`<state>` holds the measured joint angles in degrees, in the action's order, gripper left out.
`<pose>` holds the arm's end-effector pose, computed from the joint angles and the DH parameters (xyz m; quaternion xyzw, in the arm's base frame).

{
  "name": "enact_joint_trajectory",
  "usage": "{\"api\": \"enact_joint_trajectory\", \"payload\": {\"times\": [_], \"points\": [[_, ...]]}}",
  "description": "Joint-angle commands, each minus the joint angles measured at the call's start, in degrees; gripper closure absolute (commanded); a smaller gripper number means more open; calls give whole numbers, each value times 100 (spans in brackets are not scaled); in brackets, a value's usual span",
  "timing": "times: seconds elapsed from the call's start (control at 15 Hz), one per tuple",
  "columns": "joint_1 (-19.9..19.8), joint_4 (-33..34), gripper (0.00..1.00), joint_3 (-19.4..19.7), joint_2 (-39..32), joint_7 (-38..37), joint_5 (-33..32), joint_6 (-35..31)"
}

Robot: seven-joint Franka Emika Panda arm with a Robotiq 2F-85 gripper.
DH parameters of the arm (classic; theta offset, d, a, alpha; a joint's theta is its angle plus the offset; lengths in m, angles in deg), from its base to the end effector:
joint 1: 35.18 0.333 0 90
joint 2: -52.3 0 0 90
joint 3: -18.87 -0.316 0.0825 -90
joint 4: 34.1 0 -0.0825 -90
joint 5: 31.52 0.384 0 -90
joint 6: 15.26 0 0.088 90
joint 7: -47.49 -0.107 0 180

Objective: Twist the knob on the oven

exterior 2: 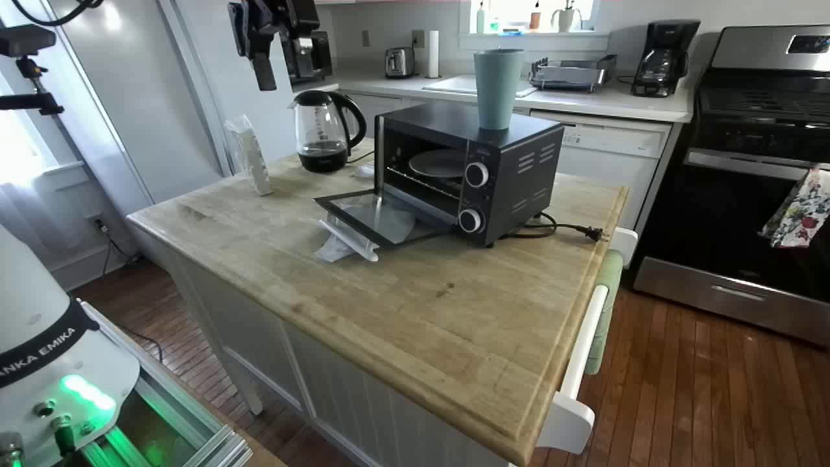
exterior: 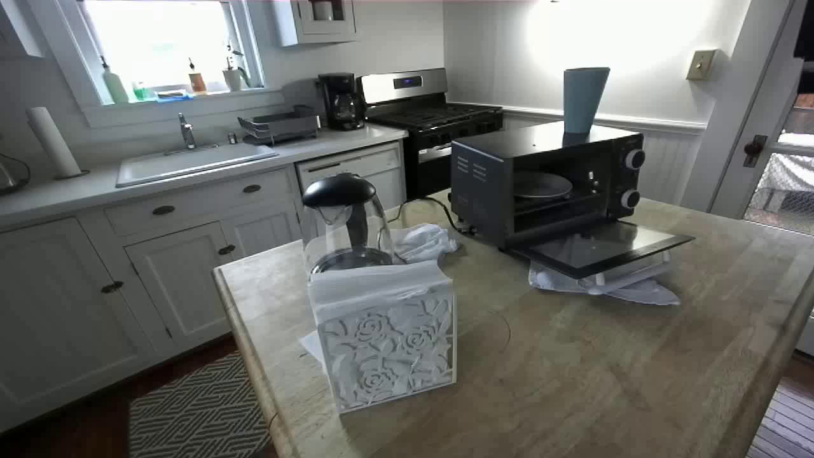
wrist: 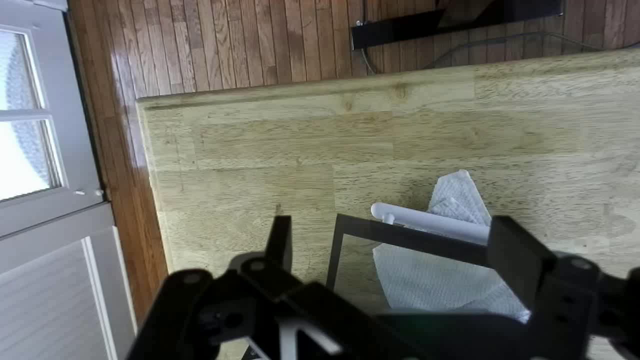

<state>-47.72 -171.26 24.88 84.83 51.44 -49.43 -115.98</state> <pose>0.3451 -0.1490 0.5153 0.9882 -0.0828 -0.0565 0.1154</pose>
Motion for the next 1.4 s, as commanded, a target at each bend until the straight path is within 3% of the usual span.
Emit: {"api": "enact_joint_trajectory", "payload": {"times": [0.0, 0.4, 0.67, 0.93, 1.33], "points": [[114, 14, 0, 89, 3, -44, -44, 30], [114, 14, 0, 89, 3, -44, -44, 30], [-76, 304, 0, 166, -595, -1168, 168, -1083], [-63, 850, 0, 257, -1511, -1562, 336, -1403], [1, 1920, 0, 542, -2947, -473, 373, -1460]]}}
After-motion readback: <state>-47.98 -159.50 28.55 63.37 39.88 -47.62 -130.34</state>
